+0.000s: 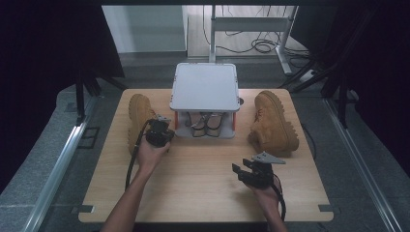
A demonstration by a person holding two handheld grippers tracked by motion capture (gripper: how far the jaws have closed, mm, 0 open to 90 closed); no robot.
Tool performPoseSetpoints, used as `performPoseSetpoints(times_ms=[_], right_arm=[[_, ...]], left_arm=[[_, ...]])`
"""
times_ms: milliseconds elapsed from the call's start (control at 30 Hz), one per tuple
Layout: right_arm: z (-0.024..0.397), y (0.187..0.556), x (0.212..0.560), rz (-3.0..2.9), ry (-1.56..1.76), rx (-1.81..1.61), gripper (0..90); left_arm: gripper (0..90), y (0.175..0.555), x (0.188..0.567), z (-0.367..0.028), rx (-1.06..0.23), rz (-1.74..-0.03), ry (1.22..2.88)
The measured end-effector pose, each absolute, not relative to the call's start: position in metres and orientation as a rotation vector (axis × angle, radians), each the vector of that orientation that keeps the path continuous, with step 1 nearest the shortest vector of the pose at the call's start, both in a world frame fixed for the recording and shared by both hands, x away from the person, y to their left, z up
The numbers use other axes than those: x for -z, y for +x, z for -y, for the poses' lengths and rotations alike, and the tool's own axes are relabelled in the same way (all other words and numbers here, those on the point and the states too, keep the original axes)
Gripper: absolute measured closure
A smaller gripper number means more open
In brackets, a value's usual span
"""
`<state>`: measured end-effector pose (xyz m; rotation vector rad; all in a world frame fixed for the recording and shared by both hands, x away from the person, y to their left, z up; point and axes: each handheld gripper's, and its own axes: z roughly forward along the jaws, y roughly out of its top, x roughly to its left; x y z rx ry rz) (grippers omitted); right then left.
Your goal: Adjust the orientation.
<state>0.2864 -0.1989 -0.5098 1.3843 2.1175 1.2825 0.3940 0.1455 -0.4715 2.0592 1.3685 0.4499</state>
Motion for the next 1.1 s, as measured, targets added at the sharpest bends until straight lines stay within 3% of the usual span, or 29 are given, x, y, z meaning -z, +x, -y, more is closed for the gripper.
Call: performPoseSetpoints(times_ms=[167, 233, 300, 367, 400, 767, 967, 1100], right_arm=[[0.198, 0.286, 0.51, -2.117, 1.384, -1.283, 46.7], [0.198, 0.287, 0.511, -2.119, 1.383, -1.282, 46.8], [0.197, 0.287, 0.511, -2.119, 1.383, -1.283, 46.8], [0.196, 0.286, 0.511, -2.124, 1.382, -1.282, 46.8], [0.195, 0.286, 0.511, -2.125, 1.38, -1.282, 46.8], [0.199, 0.287, 0.51, -2.112, 1.386, -1.288, 46.9], [0.196, 0.287, 0.511, -2.118, 1.385, -1.285, 46.9], [0.197, 0.287, 0.511, -2.116, 1.389, -1.281, 46.9]], left_arm=[[89.6, 0.389, 0.466, -0.147, -0.469, -1.343, 2.055], [85.4, 0.385, 0.461, -0.148, -0.496, -1.336, 2.047], [73.1, 0.384, 0.456, -0.145, -0.506, -1.335, 2.054], [60.7, 0.381, 0.452, -0.134, -0.639, -1.325, 2.076], [58.9, 0.38, 0.45, -0.131, -0.663, -1.315, 2.081], [52.7, 0.386, 0.454, -0.145, -0.741, -1.396, 2.071], [39.7, 0.391, 0.46, -0.141, -0.838, -1.453, 2.086], [36.9, 0.394, 0.464, -0.144, -0.858, -1.493, 2.068]])
